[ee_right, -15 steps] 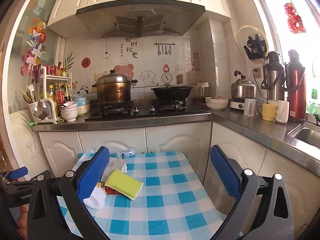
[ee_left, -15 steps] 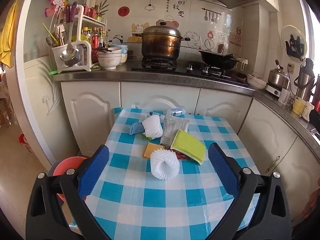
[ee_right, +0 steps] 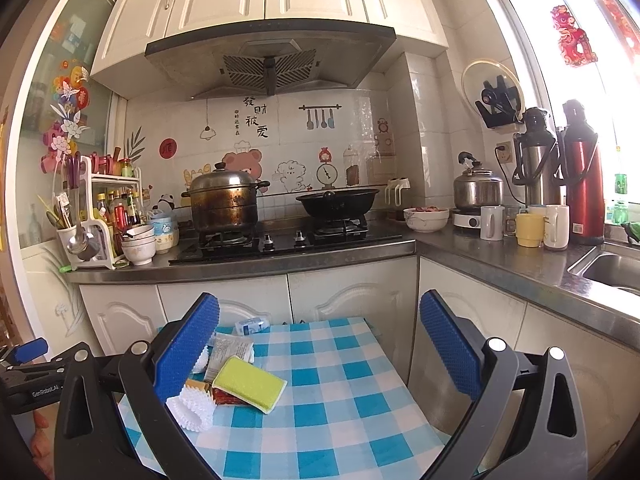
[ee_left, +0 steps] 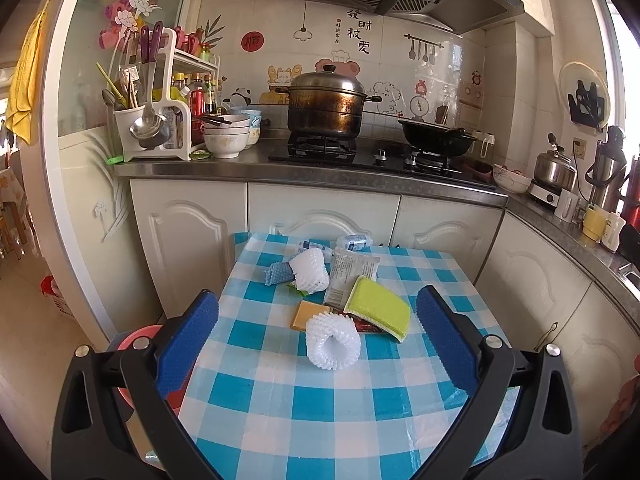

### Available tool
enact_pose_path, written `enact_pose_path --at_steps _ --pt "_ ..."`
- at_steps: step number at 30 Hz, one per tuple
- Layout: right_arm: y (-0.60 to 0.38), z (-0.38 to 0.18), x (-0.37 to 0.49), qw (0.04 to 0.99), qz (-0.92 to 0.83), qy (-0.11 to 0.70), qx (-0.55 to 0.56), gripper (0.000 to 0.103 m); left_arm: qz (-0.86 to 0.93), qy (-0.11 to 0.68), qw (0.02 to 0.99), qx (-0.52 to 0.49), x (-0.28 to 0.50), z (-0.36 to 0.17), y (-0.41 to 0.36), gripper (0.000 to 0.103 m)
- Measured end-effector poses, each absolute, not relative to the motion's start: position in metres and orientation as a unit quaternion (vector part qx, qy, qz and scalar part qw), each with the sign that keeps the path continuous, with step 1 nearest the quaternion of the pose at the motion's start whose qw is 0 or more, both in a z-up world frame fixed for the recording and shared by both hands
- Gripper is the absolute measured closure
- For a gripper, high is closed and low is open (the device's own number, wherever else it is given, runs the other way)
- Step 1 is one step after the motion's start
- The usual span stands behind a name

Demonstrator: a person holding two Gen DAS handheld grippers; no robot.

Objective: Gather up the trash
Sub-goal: 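Move both tools toward the trash items on the checkered table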

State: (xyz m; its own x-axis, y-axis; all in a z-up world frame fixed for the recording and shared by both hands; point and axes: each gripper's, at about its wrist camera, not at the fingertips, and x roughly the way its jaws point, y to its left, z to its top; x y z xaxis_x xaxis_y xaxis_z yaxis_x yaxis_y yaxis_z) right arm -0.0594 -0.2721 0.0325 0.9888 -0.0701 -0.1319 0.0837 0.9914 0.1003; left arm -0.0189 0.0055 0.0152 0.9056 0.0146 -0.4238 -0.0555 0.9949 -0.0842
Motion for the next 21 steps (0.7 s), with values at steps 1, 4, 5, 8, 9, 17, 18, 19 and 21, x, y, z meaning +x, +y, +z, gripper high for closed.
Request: enact_pose_path --at_steps 1,4,5,8,9,17,18,19,21 --pt "-0.272 0.033 -0.059 0.996 -0.039 0.065 0.052 0.004 0.019 0.215 0.975 -0.048 -0.019 0.015 0.006 0.003" --pt "-0.274 0.033 -0.06 0.996 -0.041 0.062 0.053 0.004 0.018 0.215 0.975 -0.049 -0.02 0.019 0.008 0.003" --pt "-0.274 0.034 -0.06 0.996 -0.042 0.062 0.054 0.004 0.017 0.214 0.975 -0.05 -0.021 0.019 0.009 0.003" --pt "-0.273 0.033 -0.059 0.996 -0.042 0.064 0.052 0.004 0.015 0.208 0.977 -0.054 -0.022 0.016 0.009 0.003" --pt "-0.273 0.033 -0.059 0.996 -0.043 0.064 0.052 0.004 0.016 0.21 0.976 -0.055 -0.023 0.017 0.009 0.003" --pt "-0.272 0.032 -0.054 0.996 -0.04 0.067 0.049 0.004 0.022 0.226 0.973 -0.044 -0.019 0.015 0.008 0.003" --pt "-0.271 0.031 -0.053 0.996 -0.04 0.069 0.047 0.004 0.025 0.229 0.972 -0.041 -0.017 0.014 0.008 0.003" --pt "-0.271 0.031 -0.05 0.996 -0.039 0.07 0.046 0.004 0.026 0.23 0.972 -0.042 -0.017 0.013 0.008 0.003" --pt "-0.27 0.028 -0.044 0.996 -0.038 0.074 0.044 0.004 0.027 0.236 0.97 -0.043 -0.014 0.011 0.009 0.003"
